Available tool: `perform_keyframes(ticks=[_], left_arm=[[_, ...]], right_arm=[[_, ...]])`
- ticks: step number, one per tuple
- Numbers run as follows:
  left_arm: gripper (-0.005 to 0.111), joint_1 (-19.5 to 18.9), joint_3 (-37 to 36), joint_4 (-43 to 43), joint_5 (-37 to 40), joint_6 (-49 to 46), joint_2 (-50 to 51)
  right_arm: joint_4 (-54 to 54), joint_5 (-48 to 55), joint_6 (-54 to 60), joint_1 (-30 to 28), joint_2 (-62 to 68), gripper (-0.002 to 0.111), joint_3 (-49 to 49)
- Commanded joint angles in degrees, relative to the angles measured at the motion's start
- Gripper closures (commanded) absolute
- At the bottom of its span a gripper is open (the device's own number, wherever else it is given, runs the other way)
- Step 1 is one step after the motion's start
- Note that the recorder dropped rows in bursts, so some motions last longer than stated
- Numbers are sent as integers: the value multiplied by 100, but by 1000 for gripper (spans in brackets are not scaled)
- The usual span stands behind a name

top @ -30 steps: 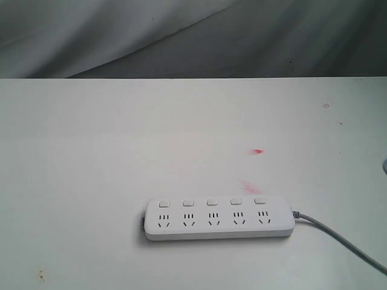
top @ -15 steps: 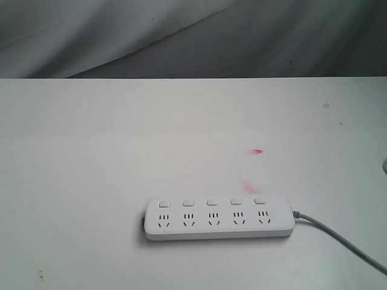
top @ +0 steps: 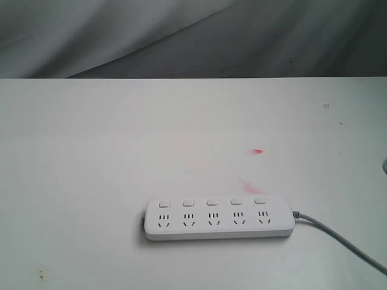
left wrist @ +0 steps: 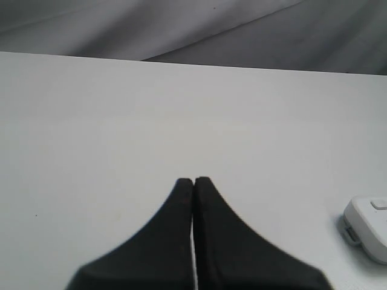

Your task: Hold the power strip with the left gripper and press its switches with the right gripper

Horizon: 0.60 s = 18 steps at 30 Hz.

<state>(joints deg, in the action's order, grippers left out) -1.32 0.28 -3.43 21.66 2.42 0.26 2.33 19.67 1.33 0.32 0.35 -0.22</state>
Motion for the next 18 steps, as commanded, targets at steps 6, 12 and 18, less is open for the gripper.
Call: perform_keyframes(ticks=[6, 12, 18], left_arm=[[106, 28, -28, 133, -119, 36, -26], [106, 28, -28, 133, -119, 36, -26], [106, 28, -28, 133, -117, 36, -26]], right_arm=[[-20, -11, -9, -32, -35, 94, 22], [-20, -11, -9, -32, -35, 94, 22], [-20, -11, -9, -32, -35, 94, 22]])
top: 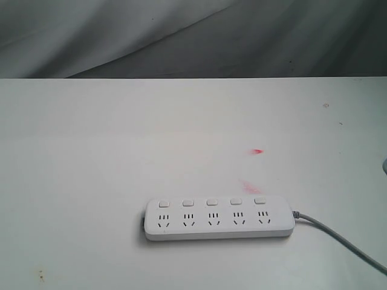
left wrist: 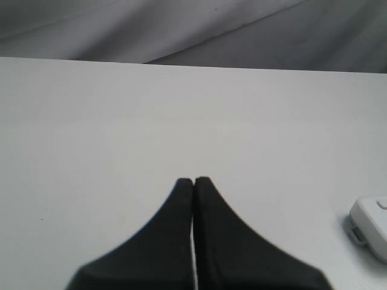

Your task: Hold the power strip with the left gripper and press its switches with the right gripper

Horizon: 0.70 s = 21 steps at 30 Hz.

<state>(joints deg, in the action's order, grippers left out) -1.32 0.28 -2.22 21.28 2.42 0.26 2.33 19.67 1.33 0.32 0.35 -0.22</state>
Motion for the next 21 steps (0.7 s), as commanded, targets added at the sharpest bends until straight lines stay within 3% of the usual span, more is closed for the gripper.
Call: perform_keyframes(ticks=[1, 6, 9, 15, 21], left_arm=[[106, 28, -28, -20, -93, 36, -26], [106, 28, 693, -60, -196, -25, 131], [106, 18, 1751, -31, -372, -748, 1001], [106, 18, 3767, -31, -335, -540, 2918], [106, 18, 4842, -431, -307, -995, 4110]], right_arm=[[-20, -11, -9, -32, -35, 94, 22], [-20, -11, -9, -32, -35, 94, 22], [-20, -11, -9, -32, -35, 94, 22], [-20, -11, -9, -32, -35, 94, 22], [-20, -11, -9, -32, -35, 94, 22]])
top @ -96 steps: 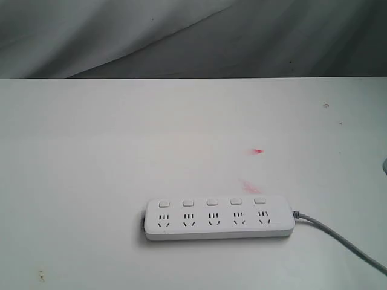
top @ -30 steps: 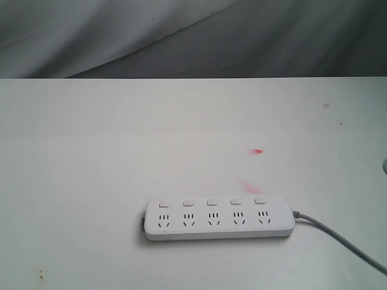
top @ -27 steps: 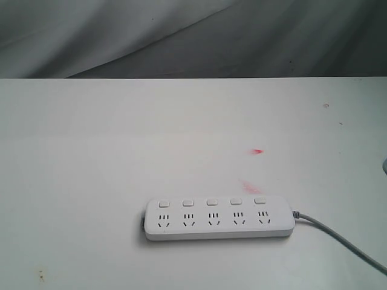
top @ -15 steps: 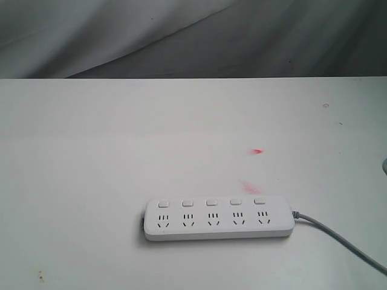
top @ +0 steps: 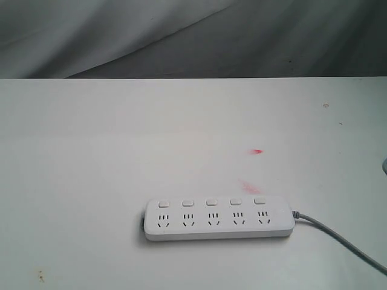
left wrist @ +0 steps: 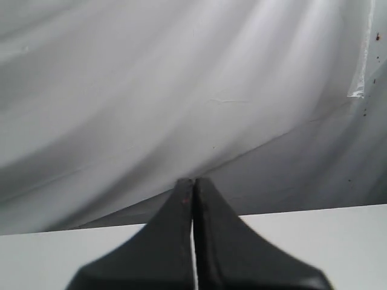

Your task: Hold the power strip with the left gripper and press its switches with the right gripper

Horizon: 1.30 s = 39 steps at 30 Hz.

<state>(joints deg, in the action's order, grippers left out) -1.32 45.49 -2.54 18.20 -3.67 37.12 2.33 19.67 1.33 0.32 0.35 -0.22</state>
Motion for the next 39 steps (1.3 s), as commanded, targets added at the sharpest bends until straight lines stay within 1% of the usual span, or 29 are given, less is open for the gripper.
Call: perform_keyframes(ticks=[1, 4, 7, 11, 16, 19, 24, 26, 29, 33, 37, 39], left_arm=[[106, 18, 391, -765, 45, -807, 534], [106, 18, 562, -2073, 427, -2331, 855], [106, 18, 633, -3094, 748, -3589, 1106], [106, 18, 644, -3819, 1028, -4499, 1237], [106, 18, 644, -4558, 1400, -5948, 1405], [106, 18, 644, -4823, 1751, -6745, 1587], [106, -43, 644, -5144, 2218, -7687, 2058], [106, -167, 644, -5259, 2491, -7963, 2243], [106, -522, 644, -5426, 3160, -8428, 2544], [106, -953, 644, -5548, 3855, -9210, 2876], [106, -1220, 644, -5548, 4373, -9890, 3124], [106, -1275, 644, -5548, 4588, -10198, 3207]], right_arm=[[-20, -11, -9, -32, -35, 94, 22], [-20, -11, -9, -32, -35, 94, 22], [-20, -11, -9, -32, -35, 94, 22], [-20, -11, -9, -32, -35, 94, 22], [-20, -11, -9, -32, -35, 94, 22], [-20, -11, -9, -32, -35, 94, 22], [-20, -11, -9, -32, -35, 94, 22], [-20, -11, -9, -32, -35, 94, 22], [-20, -11, -9, -32, -35, 94, 22], [-20, -11, -9, -32, -35, 94, 22], [-20, -11, -9, -32, -35, 94, 22], [-20, -11, -9, -32, -35, 94, 22]])
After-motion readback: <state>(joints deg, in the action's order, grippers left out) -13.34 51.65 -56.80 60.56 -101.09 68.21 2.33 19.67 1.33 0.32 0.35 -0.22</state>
